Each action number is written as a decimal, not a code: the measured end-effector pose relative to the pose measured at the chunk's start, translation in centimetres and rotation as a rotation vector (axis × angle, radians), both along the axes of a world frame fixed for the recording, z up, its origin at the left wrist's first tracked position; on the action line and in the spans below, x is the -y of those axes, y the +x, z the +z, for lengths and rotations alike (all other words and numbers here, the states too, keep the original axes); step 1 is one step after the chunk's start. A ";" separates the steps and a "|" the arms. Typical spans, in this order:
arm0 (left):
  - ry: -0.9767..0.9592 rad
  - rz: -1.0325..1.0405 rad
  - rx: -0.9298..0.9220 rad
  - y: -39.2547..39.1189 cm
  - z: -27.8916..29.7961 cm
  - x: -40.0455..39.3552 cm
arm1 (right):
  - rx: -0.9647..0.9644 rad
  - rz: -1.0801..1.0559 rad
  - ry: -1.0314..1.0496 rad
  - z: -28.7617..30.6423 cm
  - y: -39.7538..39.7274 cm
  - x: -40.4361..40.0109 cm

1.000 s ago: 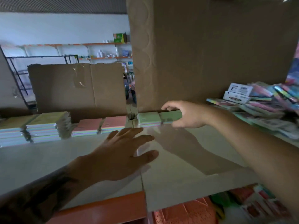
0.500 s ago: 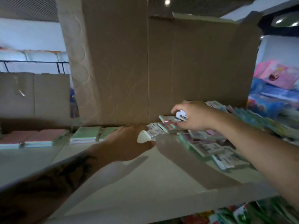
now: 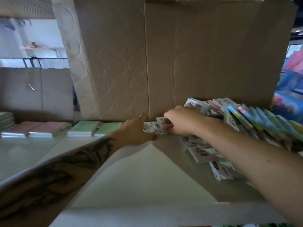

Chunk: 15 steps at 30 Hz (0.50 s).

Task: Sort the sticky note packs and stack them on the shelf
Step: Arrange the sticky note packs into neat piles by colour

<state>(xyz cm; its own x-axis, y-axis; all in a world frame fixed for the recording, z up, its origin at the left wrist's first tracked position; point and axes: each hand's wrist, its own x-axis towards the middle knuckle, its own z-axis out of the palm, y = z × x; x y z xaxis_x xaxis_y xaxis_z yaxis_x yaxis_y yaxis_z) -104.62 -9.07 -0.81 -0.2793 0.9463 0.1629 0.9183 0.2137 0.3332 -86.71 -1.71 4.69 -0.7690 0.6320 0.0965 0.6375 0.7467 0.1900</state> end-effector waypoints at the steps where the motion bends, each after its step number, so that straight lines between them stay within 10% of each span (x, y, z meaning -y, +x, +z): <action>1: 0.004 0.004 -0.001 0.0 0.1 0.2 | 0.002 0.016 0.030 -0.1 0.1 0.2; 15: 0.206 0.108 -0.246 -3.0 2.9 10.1 | -0.316 0.219 0.227 -0.6 -2.4 3.7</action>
<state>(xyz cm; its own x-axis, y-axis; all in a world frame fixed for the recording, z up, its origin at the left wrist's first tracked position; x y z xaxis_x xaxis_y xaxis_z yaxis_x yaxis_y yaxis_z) -107.58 -19.14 2.07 -0.3045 0.8534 0.4230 0.9524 0.2652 0.1504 -89.09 -5.37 4.09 -0.7930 0.3926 0.4659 0.5217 0.8325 0.1864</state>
